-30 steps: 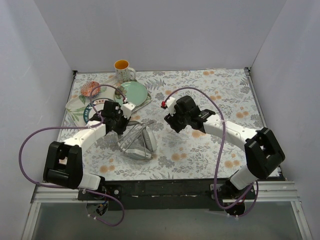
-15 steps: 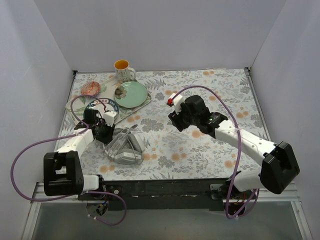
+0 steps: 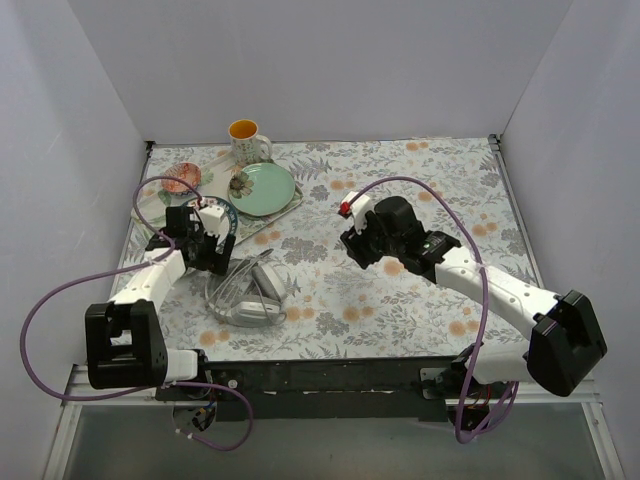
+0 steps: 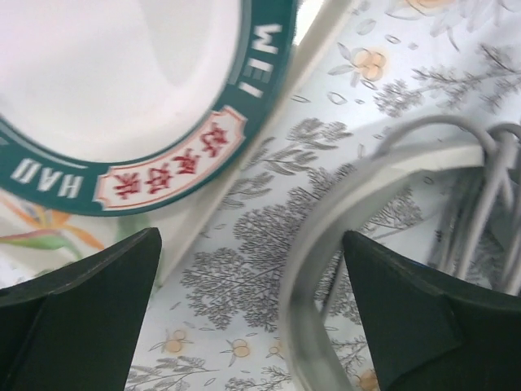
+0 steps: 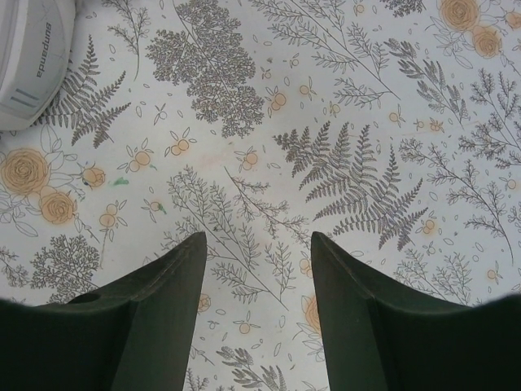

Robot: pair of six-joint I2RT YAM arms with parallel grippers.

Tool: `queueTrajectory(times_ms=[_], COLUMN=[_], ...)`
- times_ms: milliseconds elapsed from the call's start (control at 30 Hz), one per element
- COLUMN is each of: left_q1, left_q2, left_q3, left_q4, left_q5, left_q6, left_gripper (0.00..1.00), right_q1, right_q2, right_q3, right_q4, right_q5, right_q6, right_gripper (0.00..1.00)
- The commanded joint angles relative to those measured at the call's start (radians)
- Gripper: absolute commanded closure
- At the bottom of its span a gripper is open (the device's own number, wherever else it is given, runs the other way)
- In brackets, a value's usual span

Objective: Wrap the headphones

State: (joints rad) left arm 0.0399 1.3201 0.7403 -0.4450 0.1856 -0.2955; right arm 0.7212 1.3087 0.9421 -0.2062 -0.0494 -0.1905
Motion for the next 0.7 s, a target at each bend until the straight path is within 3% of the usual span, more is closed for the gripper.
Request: queueTrajectory(times_ms=[0, 67, 133, 167, 200, 367, 667], left_q1=[0.005, 0.005, 0.005, 0.005, 0.005, 0.005, 0.003], left_q2=[-0.044, -0.050, -0.058, -0.059, -0.061, -0.088, -0.125], left_q3=[0.068, 0.097, 0.116, 0.131, 0.139, 0.136, -0.027], left_q4=[0.002, -0.006, -0.012, -0.015, -0.017, 0.015, 0.287], left_q5=[-0.202, -0.273, -0.316, -0.354, -0.371, -0.432, -0.603], left_q6=[-0.014, -0.011, -0.005, -0.002, -0.001, -0.021, -0.195], left_gripper=[0.02, 0.02, 0.02, 0.02, 0.02, 0.02, 0.02], right_q1=[0.001, 0.001, 0.001, 0.000, -0.002, -0.073, -0.330], right_q2=[-0.045, -0.048, -0.049, -0.049, -0.048, -0.049, -0.173], right_q3=[-0.008, -0.008, -0.008, -0.008, -0.008, -0.015, -0.190], right_q4=[0.045, 0.044, 0.048, 0.048, 0.048, 0.042, 0.148], right_q5=[0.022, 0.043, 0.118, 0.137, 0.158, 0.246, 0.341], right_q6=[0.005, 0.014, 0.026, 0.034, 0.051, 0.129, 0.309], right_gripper=[0.37, 0.35, 0.24, 0.08, 0.01, 0.01, 0.02])
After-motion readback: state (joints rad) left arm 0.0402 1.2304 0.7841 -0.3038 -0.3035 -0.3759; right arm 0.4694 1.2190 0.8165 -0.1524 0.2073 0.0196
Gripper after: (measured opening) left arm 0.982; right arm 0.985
